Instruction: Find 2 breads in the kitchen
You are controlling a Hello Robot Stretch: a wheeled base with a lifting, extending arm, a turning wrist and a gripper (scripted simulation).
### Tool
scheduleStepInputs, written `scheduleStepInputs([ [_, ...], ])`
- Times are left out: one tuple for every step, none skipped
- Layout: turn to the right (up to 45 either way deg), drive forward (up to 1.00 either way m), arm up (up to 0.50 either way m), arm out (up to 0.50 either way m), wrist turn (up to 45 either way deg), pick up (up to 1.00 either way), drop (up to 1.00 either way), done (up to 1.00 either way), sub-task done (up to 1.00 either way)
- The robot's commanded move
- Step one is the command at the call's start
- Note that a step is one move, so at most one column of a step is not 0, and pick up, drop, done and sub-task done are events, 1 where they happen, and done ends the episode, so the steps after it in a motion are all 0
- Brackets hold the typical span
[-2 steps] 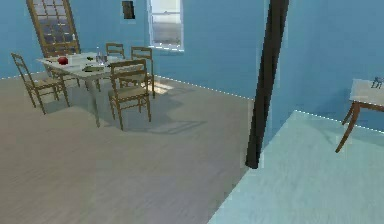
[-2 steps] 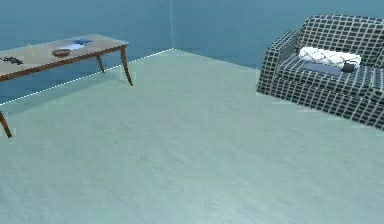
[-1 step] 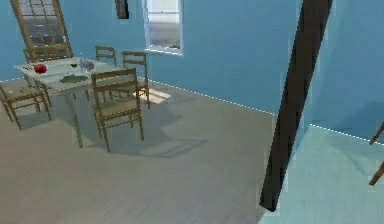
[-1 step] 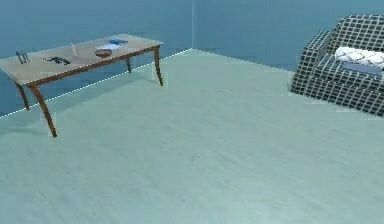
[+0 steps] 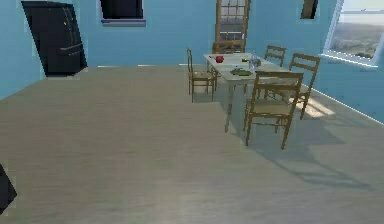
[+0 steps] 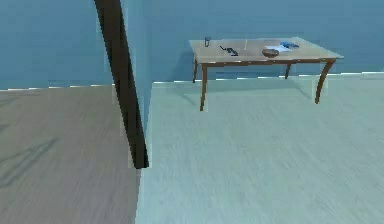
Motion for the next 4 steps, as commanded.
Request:
scheduleStepInputs([
  [-6.0,0.0,0.0,0.0,0.0,0.0,0.0,0.0,0.0],
  [0.0,0.5,0.0,0.0,0.0,0.0,0.0,0.0,0.0],
  [-45.0,0.0,0.0,0.0,0.0,0.0,0.0,0.0,0.0],
  [-21.0,0.0,0.0,0.0,0.0,0.0,0.0,0.0,0.0],
])
